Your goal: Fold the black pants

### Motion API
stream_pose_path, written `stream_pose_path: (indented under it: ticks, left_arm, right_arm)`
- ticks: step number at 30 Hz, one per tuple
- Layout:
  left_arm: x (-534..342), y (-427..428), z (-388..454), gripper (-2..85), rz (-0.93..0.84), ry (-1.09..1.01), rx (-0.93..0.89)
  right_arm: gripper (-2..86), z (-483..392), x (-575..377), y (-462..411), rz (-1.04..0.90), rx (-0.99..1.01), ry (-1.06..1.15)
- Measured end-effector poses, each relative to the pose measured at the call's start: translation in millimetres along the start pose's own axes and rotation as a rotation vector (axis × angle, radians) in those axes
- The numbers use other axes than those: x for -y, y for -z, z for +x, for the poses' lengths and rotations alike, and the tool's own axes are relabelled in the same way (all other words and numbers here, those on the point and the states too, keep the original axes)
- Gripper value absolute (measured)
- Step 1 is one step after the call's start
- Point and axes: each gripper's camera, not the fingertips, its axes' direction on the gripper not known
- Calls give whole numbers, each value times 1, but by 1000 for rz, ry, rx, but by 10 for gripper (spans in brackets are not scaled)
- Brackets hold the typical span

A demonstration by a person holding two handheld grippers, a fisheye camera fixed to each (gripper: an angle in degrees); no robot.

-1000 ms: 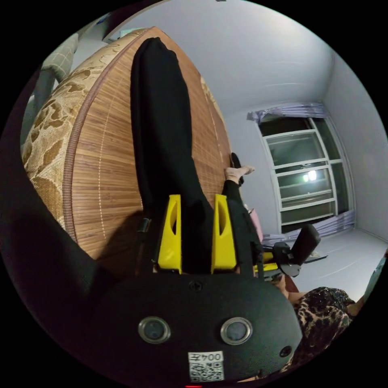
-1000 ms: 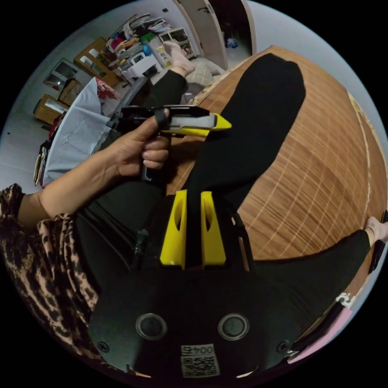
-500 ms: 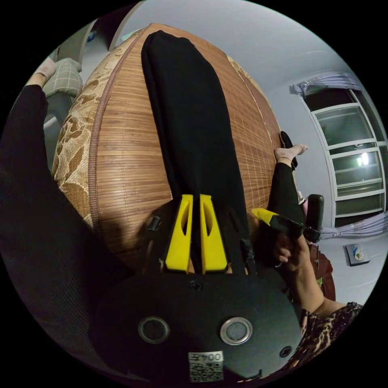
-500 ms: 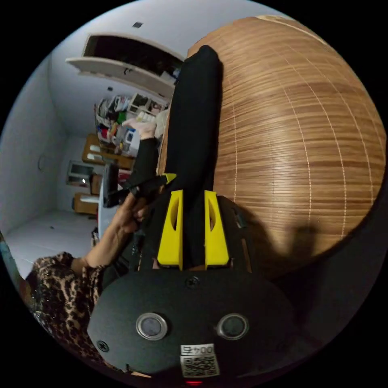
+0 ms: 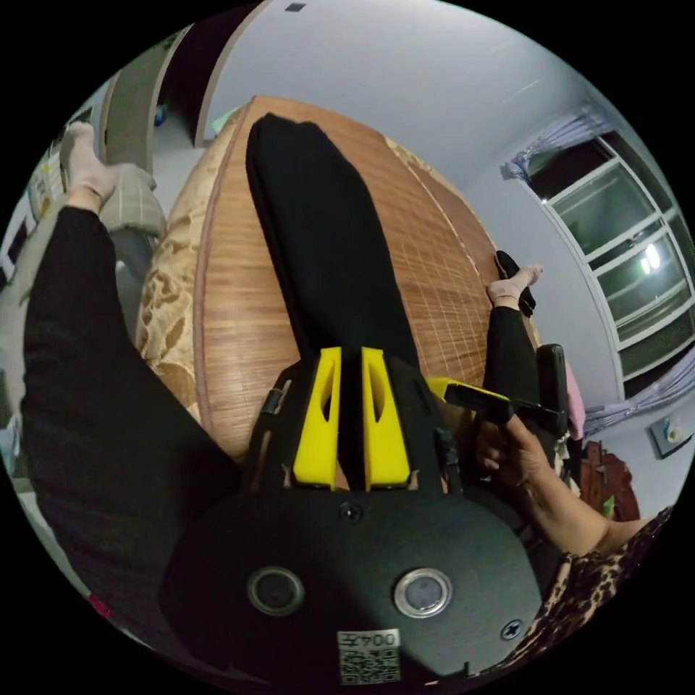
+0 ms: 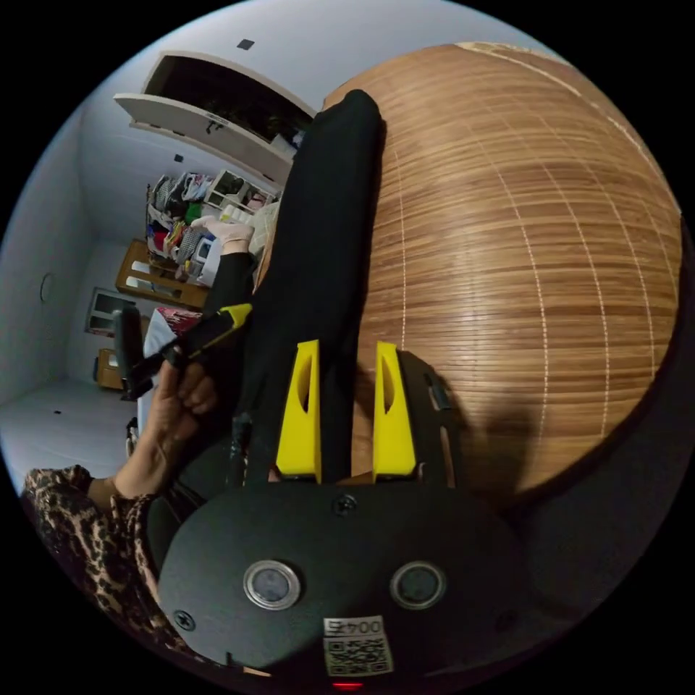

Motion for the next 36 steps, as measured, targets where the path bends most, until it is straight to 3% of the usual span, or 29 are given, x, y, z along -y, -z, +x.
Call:
stream_pose_path:
  ticks: [4,7,14,17,25,29,36]
  left_arm:
    - [30,13,15,54,153,-98,79]
    - [84,-12,23,76,126,-140,81]
    - [203,-98,46,126,117,-234,296]
    - [234,-140,40,134,23,-248,399]
    - [263,-148,30,119,24,-203,353]
    - [296,-100,-1,84,226,-62,329]
    - [371,-103,-83,53,130,128,293]
  right_arm:
    - [122,-20,-8,10,120,-80,117]
    - [127,-36,-10,5,166,-132,235]
    - [126,-45,-19,-24,132,-229,380]
    - [121,-41,-19,-37,67,-262,412]
    - [88,8,-12,-26,80,-20,243]
    - [78,33,-13,-21,97,75,159]
    - [76,50,-13,-15,105,98,135]
